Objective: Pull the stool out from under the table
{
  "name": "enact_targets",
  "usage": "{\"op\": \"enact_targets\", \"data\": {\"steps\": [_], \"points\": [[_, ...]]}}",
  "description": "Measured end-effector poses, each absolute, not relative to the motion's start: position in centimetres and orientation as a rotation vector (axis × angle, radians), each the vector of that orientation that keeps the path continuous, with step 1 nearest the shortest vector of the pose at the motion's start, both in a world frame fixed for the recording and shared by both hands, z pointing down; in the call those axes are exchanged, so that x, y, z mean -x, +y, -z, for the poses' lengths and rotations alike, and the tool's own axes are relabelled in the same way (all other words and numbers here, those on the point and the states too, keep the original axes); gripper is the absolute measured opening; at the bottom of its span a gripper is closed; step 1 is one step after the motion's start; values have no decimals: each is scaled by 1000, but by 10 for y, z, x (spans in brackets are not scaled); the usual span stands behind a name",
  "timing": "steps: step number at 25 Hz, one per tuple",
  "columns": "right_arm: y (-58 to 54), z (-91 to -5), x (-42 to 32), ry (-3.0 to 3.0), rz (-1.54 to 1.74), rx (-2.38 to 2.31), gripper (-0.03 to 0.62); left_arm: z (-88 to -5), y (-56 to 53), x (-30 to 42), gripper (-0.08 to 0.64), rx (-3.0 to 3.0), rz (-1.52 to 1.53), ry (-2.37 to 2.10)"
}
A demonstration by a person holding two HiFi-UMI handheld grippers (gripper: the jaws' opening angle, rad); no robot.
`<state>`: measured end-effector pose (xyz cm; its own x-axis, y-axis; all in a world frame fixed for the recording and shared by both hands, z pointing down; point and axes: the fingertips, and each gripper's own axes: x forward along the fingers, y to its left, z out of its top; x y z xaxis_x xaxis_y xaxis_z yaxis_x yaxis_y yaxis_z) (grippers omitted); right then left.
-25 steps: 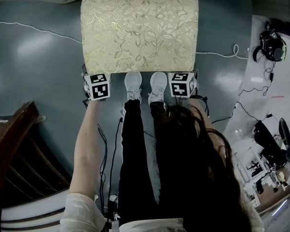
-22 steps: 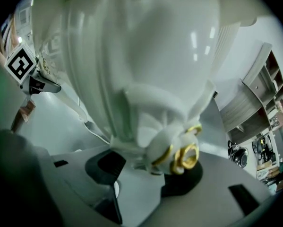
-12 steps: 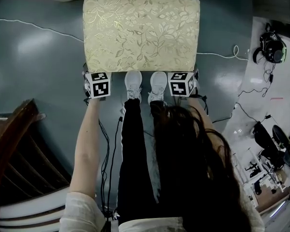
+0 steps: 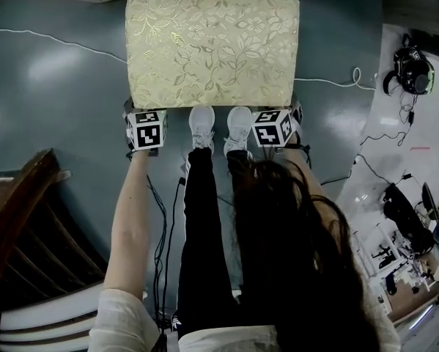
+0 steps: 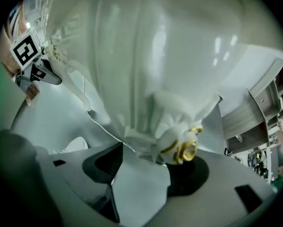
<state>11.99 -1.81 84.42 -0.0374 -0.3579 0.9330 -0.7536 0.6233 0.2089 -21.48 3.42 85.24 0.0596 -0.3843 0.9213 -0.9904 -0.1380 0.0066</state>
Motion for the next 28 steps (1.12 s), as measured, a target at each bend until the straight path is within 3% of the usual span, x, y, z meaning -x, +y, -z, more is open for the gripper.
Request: {"op": "enact_targets", "data": {"steps": [18, 28], "points": [[-15, -752, -122, -1618, -545, -927, 285, -757, 67, 179, 275, -1465, -975, -1389], [-4, -634, -137, -1575, -587, -968, 285, -645, 69, 164, 273, -1425, -895, -1432]]}}
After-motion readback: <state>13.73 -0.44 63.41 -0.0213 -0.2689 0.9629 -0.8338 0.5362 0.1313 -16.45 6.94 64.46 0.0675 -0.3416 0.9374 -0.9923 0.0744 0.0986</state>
